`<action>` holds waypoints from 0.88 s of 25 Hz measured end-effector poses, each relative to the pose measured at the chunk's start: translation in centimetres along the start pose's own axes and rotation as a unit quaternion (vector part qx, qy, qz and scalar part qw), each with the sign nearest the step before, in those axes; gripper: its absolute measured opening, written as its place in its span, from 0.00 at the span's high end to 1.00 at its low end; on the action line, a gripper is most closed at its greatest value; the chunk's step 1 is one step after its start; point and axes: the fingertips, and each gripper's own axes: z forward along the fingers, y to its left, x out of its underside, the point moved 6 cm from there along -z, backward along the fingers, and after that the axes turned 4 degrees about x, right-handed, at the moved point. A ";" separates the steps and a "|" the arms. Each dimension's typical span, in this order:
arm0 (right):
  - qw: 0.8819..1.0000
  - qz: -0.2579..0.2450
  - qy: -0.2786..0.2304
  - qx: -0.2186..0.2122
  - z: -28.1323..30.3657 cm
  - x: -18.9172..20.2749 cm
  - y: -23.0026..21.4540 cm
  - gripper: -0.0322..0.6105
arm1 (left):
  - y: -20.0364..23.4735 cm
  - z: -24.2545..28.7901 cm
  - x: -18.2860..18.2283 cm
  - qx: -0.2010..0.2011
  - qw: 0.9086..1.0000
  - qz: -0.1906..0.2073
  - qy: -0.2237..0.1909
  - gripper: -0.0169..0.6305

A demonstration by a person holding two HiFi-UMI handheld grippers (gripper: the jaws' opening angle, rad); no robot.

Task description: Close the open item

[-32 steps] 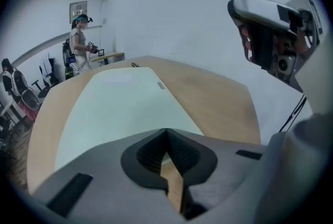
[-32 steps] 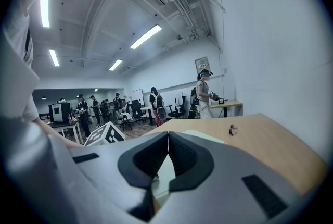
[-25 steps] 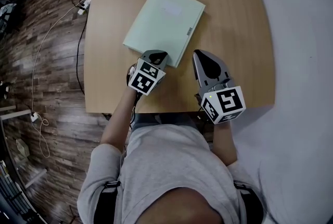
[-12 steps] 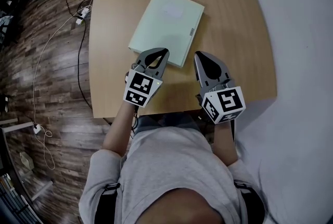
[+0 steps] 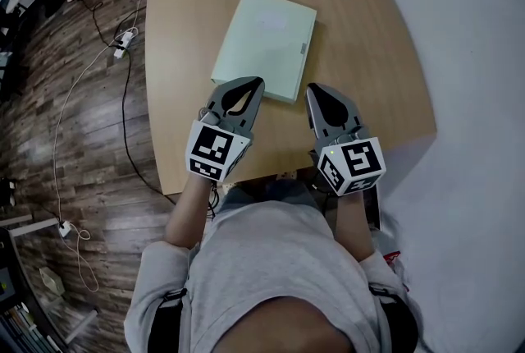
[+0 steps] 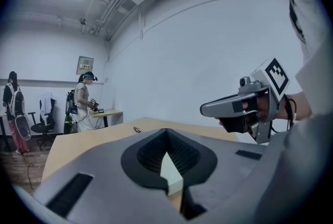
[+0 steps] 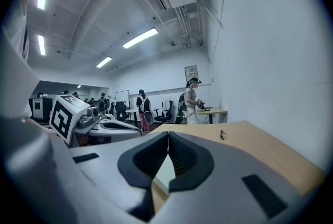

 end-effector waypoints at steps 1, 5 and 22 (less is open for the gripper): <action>1.000 -0.001 -0.002 0.005 -0.2 -0.2 0.4 0.94 | 0.0 -0.4 -0.3 0.003 1.000 0.001 -0.005 0.95; 1.000 -0.005 -0.012 0.024 -0.9 -1.0 2.1 0.94 | 0.4 -2.4 -1.4 0.014 1.000 0.011 -0.021 0.95; 0.994 -0.008 -0.045 0.099 -4.0 -1.9 9.1 0.94 | 1.6 -9.7 -2.3 0.056 0.996 0.008 -0.074 0.95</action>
